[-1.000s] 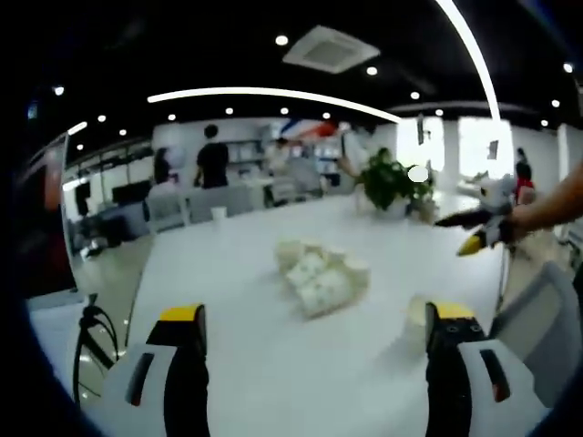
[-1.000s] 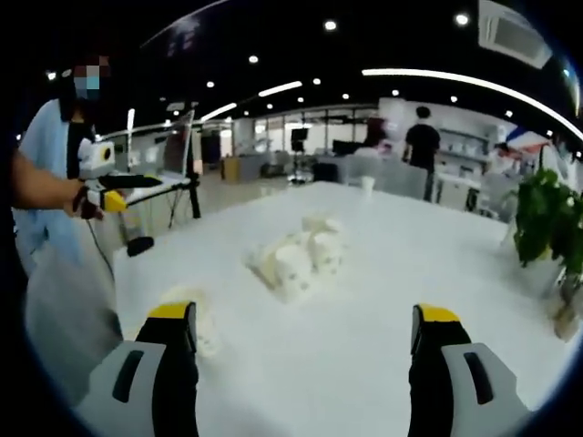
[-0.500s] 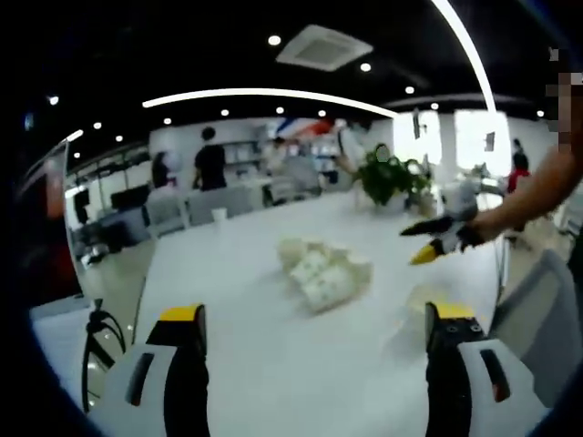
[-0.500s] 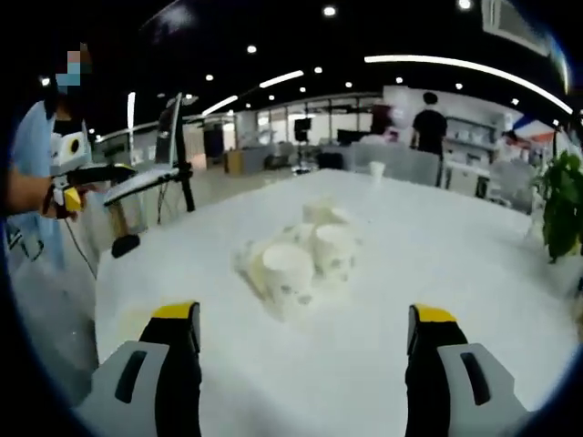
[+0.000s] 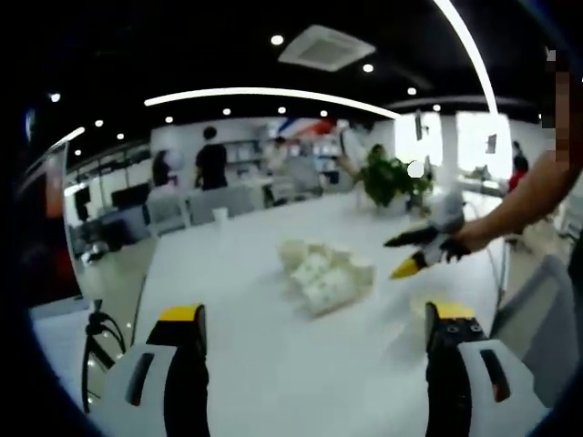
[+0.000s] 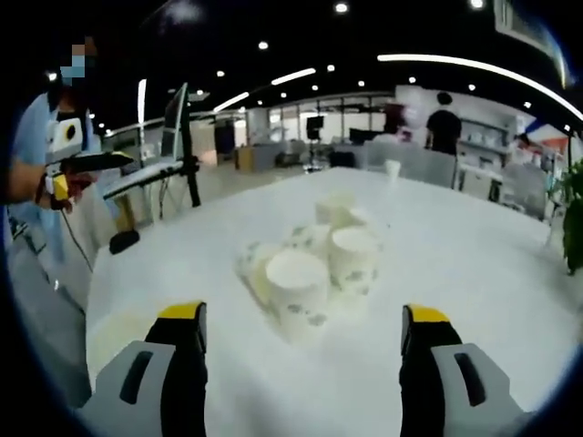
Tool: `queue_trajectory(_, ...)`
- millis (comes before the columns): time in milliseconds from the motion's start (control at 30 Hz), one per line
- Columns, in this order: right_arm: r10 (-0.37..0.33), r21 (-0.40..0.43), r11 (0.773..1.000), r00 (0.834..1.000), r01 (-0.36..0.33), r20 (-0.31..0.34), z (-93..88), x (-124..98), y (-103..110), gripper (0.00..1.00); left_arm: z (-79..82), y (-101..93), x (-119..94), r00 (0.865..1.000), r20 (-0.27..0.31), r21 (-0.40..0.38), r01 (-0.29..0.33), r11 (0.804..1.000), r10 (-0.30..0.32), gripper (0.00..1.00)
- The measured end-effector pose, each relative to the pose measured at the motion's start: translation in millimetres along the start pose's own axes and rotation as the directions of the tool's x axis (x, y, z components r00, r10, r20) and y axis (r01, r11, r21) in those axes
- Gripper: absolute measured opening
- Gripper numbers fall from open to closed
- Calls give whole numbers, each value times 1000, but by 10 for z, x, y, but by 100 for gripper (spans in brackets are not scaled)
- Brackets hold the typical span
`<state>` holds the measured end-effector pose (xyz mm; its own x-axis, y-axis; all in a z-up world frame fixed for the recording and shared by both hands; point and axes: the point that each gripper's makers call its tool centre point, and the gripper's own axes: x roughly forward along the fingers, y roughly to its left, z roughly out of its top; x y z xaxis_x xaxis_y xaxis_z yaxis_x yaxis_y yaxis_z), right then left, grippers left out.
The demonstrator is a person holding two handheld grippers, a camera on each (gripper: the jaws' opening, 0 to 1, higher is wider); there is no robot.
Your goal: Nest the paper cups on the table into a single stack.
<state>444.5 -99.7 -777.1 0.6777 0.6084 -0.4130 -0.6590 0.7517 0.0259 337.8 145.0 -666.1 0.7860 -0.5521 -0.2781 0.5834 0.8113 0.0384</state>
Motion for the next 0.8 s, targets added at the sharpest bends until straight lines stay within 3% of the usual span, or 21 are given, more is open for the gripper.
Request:
queue_trajectory(433, 0, -16, 1000, 1000, 0, -11, -38, 140, -5, 72, -35, -6, -13, 1000, 3, -20, -7, 1000, 7, 98)
queue_trajectory(800, 1, -8, 1000, 1000, -2, -12, -76, 407, 50, 58, -79, -54, -56, 1000, -5, -35, -15, 999, 15, 98)
